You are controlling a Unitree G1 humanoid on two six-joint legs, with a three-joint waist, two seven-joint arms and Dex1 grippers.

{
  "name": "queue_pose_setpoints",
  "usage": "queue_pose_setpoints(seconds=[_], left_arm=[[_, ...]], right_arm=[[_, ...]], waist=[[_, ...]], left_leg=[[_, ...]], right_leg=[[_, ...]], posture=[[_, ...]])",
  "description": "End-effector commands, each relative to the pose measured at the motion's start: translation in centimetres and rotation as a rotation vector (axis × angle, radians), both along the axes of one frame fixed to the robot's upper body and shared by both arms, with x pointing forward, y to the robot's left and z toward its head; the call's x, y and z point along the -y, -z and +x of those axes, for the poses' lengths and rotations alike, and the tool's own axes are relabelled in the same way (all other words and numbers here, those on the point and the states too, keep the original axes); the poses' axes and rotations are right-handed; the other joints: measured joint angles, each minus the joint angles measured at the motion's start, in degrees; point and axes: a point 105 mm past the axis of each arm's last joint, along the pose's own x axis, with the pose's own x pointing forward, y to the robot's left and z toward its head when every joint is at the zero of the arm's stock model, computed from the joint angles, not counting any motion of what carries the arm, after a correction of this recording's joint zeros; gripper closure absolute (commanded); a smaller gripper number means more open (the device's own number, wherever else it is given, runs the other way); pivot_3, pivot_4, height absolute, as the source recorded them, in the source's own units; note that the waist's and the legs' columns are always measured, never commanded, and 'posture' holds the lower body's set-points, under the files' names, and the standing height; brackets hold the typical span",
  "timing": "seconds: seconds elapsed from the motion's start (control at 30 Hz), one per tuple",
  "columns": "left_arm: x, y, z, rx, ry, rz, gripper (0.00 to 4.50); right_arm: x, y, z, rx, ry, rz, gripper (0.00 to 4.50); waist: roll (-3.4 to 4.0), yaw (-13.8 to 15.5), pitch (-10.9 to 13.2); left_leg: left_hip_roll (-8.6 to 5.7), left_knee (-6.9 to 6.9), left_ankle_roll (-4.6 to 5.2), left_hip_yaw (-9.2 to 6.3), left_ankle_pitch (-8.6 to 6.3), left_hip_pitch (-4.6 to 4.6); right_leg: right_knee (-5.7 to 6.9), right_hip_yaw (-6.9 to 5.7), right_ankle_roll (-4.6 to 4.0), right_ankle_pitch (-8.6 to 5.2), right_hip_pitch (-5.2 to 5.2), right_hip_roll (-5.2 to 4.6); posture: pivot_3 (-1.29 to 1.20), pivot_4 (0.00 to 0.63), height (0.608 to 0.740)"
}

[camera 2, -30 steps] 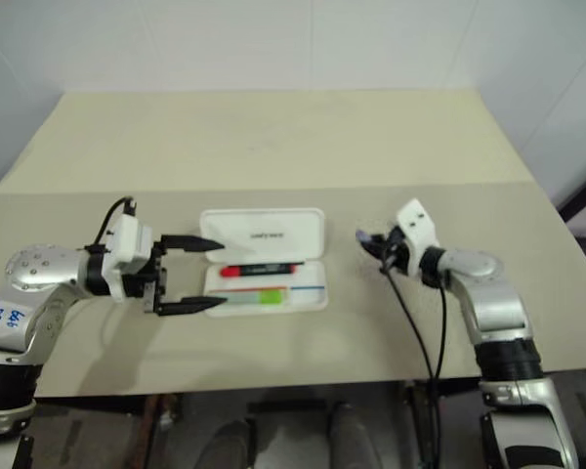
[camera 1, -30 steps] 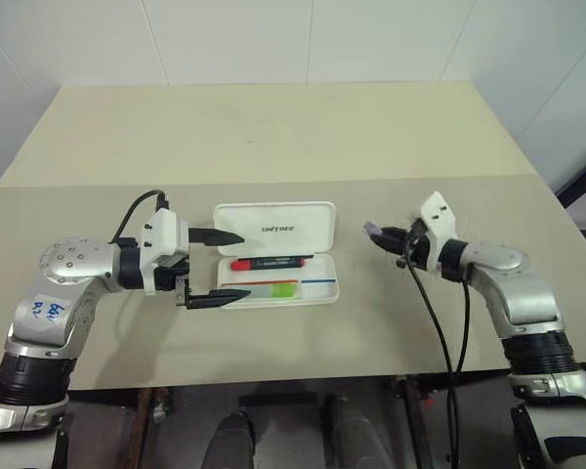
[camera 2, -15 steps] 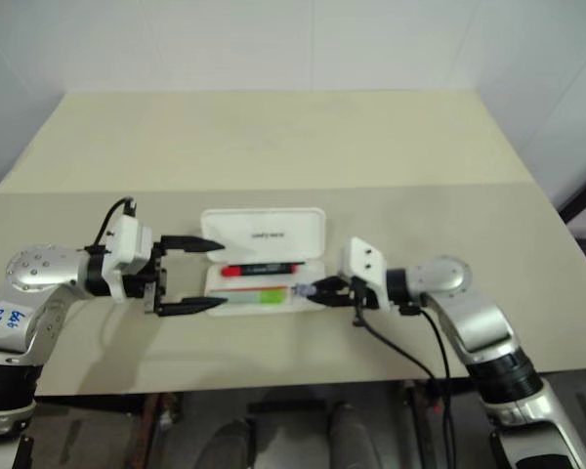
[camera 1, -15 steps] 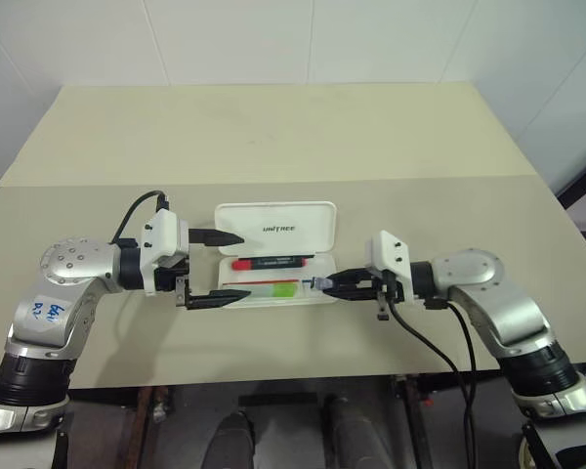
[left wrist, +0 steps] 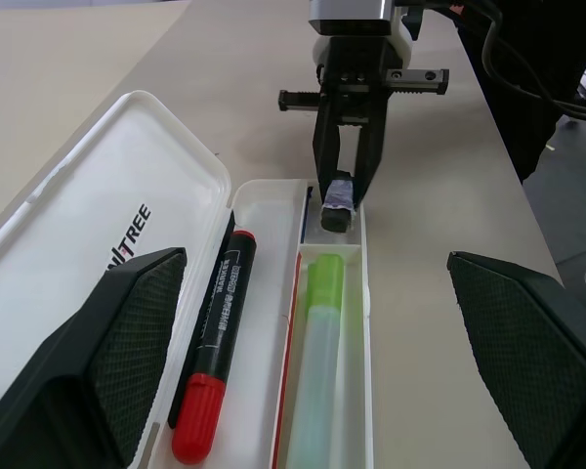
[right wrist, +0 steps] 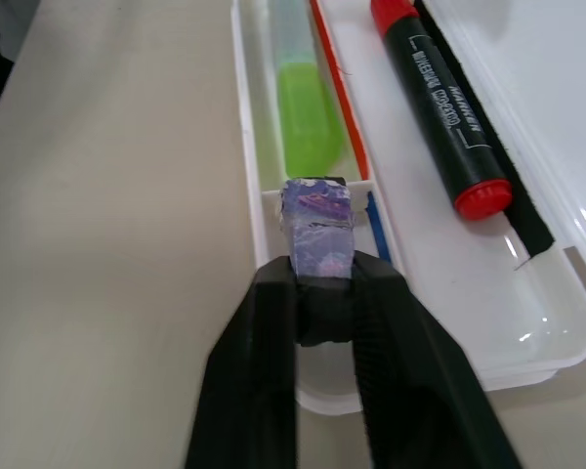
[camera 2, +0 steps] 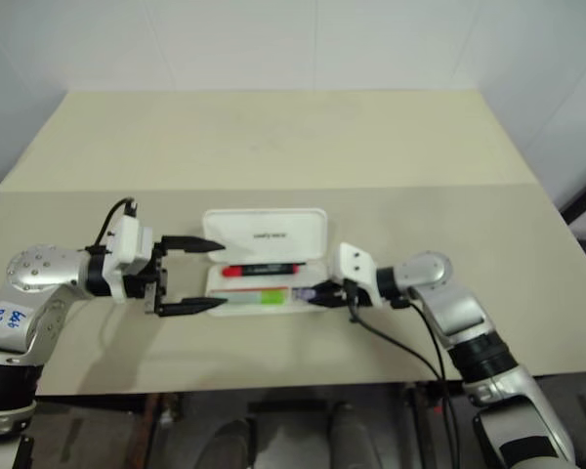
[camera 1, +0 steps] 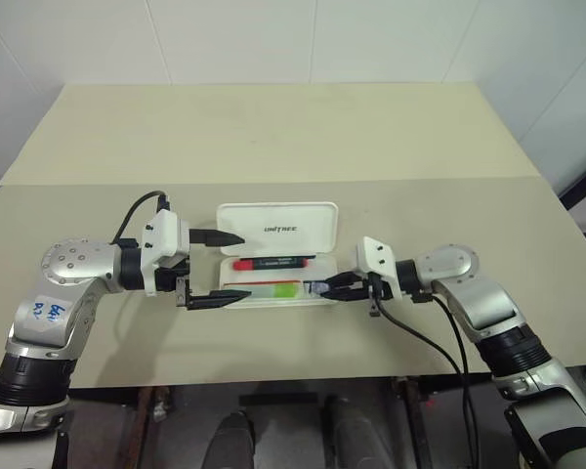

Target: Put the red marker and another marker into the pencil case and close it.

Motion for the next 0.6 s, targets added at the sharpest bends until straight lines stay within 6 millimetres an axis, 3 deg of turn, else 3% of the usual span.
queue_pose_setpoints(seconds=[0.03, 0.27, 0.43, 0.5, 0.6], left_arm=[[0.1, -0.7, -0.3, 0.04, 0.008, -0.006, 0.0], [0.2, -0.8, -0.2, 0.042, 0.009, -0.008, 0.0], [-0.1, -0.9, -0.3, 0.04, 0.003, -0.009, 0.0], [-0.3, -1.0, -0.3, 0.04, -0.009, -0.014, 0.0], [-0.8, -1.0, -0.5, 0.035, -0.027, -0.015, 0.0]], right_arm=[[0.0, -0.8, 0.0, 0.04, -0.028, 0.0, 2.44], [-0.7, -3.1, 0.5, 0.114, -0.019, 0.086, 0.02], [-1.0, -7.7, -0.5, 0.197, -0.022, 0.205, 0.02], [-0.4, -9.4, -1.1, 0.228, 0.014, 0.266, 0.02], [1.6, -10.3, -1.6, 0.236, 0.121, 0.328, 0.02]], waist=[[0.0, -0.08, 0.0], [0.0, -0.08, 0.0], [0.0, 0.03, 0.0], [0.01, 0.07, 0.0], [0.0, 0.36, 0.0]], left_leg=[[0.0, 0.01, 0.0, 0.0, 0.0, 0.0], [0.0, 0.01, 0.0, 0.0, 0.0, 0.01], [0.0, -0.02, 0.0, -0.01, 0.0, -0.01], [0.0, -0.04, 0.0, -0.02, 0.0, -0.01], [0.0, -0.04, -0.01, -0.02, -0.01, -0.02]], right_leg=[[0.0, 0.0, 0.0, 0.0, 0.0, 0.0], [0.02, 0.0, 0.0, 0.0, 0.0, 0.0], [0.02, 0.0, 0.01, 0.01, -0.01, 0.0], [0.02, -0.01, 0.01, 0.0, -0.01, 0.0], [-0.01, -0.02, 0.0, 0.0, -0.01, 0.0]], posture=[[0.0, 0.15, 0.74], [0.0, 0.15, 0.74], [0.0, 0.15, 0.74], [0.0, 0.15, 0.74], [0.0, 0.15, 0.74]])
